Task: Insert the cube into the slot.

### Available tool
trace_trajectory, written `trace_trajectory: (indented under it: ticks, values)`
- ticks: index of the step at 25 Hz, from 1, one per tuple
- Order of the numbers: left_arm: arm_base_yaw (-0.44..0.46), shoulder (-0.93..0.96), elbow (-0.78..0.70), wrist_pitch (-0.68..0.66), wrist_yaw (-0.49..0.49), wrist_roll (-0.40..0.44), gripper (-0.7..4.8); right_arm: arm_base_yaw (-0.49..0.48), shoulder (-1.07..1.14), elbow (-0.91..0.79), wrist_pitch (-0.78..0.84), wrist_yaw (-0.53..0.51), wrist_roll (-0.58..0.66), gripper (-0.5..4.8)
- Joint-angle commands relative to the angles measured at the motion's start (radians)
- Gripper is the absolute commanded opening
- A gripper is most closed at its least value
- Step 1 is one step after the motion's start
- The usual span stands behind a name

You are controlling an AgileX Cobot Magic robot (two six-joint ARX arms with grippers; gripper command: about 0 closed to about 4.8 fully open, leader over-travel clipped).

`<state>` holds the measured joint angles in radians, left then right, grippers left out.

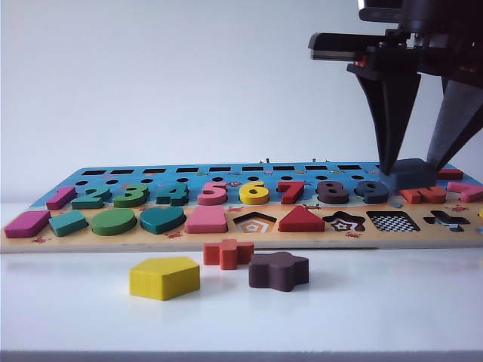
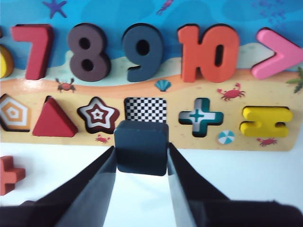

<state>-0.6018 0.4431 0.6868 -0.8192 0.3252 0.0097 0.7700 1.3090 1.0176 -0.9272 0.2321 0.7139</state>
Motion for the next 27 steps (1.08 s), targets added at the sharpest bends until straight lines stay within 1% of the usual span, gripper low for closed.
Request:
trace_trajectory:
  ticks: [1,7,15,27]
  values:
    - [0.002,0.002,0.004,0.021,0.008,0.001,0.07,-0.016,0.007,0.002,0.037,-0.003,-0.019,0.56]
    - [0.002,0.001,0.004,0.021,0.008,0.001,0.07,-0.03,0.044,0.001,0.058,-0.023,-0.036,0.44]
    - [0.002,0.001,0.004,0.021,0.008,0.001,0.07,-0.03,0.106,0.0,0.089,-0.028,-0.038,0.4]
    - [0.002,0.001,0.004,0.021,0.008,0.001,0.07,-0.053,0.107,0.0,0.088,-0.03,-0.051,0.4]
